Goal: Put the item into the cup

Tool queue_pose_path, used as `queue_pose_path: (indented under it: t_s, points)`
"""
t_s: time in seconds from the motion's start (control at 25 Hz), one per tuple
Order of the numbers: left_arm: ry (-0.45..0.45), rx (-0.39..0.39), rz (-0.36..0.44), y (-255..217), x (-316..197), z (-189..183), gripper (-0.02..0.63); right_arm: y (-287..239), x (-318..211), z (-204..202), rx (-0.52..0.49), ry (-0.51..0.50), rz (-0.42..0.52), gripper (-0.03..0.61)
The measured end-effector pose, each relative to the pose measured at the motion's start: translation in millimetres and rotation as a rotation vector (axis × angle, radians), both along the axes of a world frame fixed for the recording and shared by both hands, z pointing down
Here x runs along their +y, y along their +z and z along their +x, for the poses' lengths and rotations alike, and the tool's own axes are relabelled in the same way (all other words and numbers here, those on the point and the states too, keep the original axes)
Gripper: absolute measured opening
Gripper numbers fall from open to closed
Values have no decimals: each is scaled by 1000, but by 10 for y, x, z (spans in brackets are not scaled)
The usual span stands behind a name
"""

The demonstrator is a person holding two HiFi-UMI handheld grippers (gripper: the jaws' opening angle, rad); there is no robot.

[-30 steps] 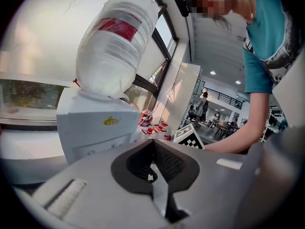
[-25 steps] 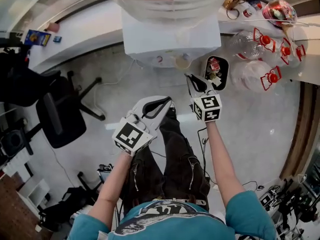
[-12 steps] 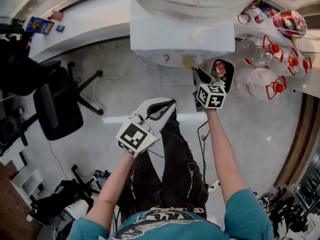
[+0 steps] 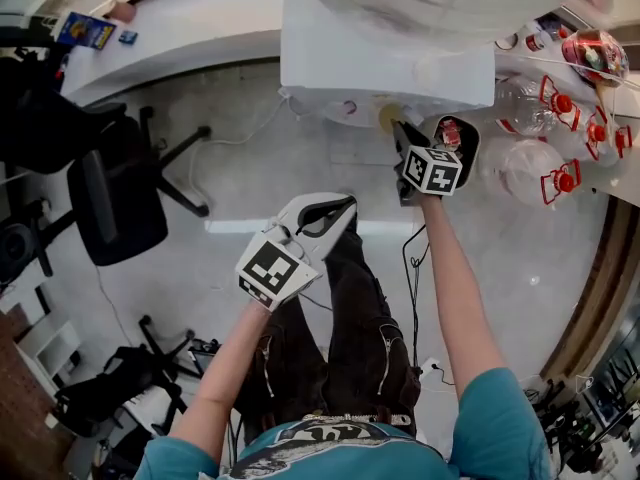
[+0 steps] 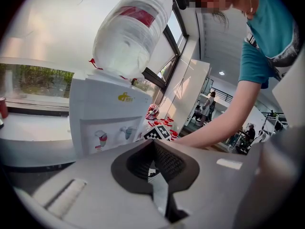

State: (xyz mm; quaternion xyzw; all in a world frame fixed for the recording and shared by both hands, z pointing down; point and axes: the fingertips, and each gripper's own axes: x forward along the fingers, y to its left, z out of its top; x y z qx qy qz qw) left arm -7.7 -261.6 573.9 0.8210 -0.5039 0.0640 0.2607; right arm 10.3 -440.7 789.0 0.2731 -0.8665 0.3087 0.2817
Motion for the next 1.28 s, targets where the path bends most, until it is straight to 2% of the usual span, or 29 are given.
queue_pose_path:
  t_s: [0.24,0.44,0.64,1.08,1.28]
  points:
    - [-20,-2,3,-3,-10,-83,-2,75,-41,-17,16,-3,-9,43]
    - [-33,-2,-11,22,8,-108,-2,87,-4,-49,17,-28,-24,92]
    - [-44,4,-31,-8,-2,-110,-2,33,7,-50,6,-26,-24,100]
    - [3,-16,-18,-183,58,-88,-2,-285,245,-20,-95,24,-45,100]
    - [5,-13,-1,-255,181,-141,-2,-610,502,-10,-148,-2,-27,100]
